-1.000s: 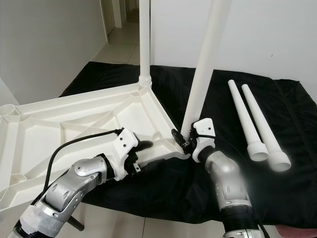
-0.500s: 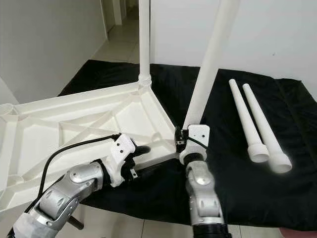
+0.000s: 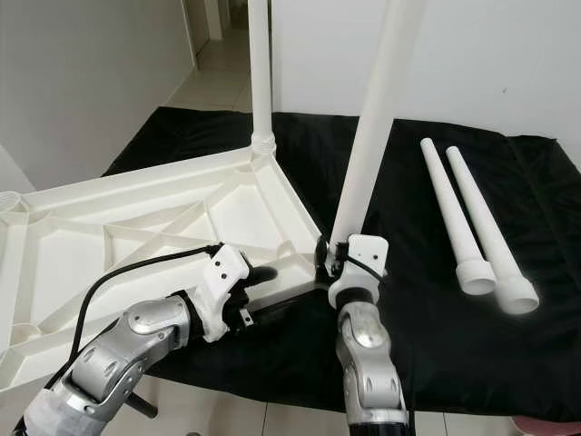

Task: Building children table

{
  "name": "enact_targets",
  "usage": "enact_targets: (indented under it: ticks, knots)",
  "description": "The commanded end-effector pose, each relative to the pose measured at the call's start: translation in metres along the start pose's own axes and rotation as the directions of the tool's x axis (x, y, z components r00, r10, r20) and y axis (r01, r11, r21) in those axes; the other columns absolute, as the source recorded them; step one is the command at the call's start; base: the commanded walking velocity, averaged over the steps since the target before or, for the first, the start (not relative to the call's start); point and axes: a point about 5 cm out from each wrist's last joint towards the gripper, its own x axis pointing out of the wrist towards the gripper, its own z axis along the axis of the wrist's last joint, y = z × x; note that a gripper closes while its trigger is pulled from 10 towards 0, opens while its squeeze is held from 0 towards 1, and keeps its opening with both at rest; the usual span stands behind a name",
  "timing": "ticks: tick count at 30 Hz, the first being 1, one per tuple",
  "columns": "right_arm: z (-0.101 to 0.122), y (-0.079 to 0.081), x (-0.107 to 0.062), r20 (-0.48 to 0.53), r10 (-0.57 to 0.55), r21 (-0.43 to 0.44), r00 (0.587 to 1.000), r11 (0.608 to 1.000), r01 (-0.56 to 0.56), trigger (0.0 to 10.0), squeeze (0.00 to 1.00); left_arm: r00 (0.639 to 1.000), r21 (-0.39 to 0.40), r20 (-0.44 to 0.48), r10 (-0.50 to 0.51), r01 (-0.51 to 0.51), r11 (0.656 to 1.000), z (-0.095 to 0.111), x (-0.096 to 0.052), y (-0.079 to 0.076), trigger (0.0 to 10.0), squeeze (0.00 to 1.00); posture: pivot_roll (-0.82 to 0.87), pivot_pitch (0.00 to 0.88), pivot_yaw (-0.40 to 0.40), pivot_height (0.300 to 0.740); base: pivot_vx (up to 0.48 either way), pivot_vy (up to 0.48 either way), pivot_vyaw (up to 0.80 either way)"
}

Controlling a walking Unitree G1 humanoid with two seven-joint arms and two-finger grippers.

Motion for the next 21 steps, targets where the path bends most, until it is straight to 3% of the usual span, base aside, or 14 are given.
enact_targets:
  ticks: [1,8,15,21]
  knots:
    - [-0.002,0.003,-0.006,-0.004,0.001,0.048,1.0,0.999,-0.001,10.0,0.0,1.0,-0.009,-0.017,-0.016,0.016,1.0,-0.003,-0.002,0.0,10.0,0.0,-0.06,0.065,0.05,0.74,0.0,0.0,0.0]
    - [-0.001,0.004,-0.02,0.005,0.024,0.032,1.0,0.999,-0.024,10.0,0.0,0.999,-0.053,0.036,-0.002,0.004,0.999,0.003,-0.002,-0.003,10.0,0.0,-0.06,0.065,0.048,0.74,0.0,0.0,0.0]
    - [-0.003,-0.001,-0.029,0.009,0.047,-0.014,0.999,0.999,-0.047,10.0,0.0,1.0,-0.05,0.027,-0.008,0.01,0.999,0.002,-0.004,-0.002,10.0,0.0,-0.06,0.062,0.049,0.74,0.0,0.0,0.0]
    - [-0.008,-0.006,-0.054,-0.01,0.125,-0.01,0.992,0.992,-0.126,10.0,0.0,0.999,-0.057,0.045,0.006,-0.003,0.998,0.008,-0.011,0.006,10.0,0.0,-0.06,0.049,0.054,0.74,0.0,0.0,0.0]
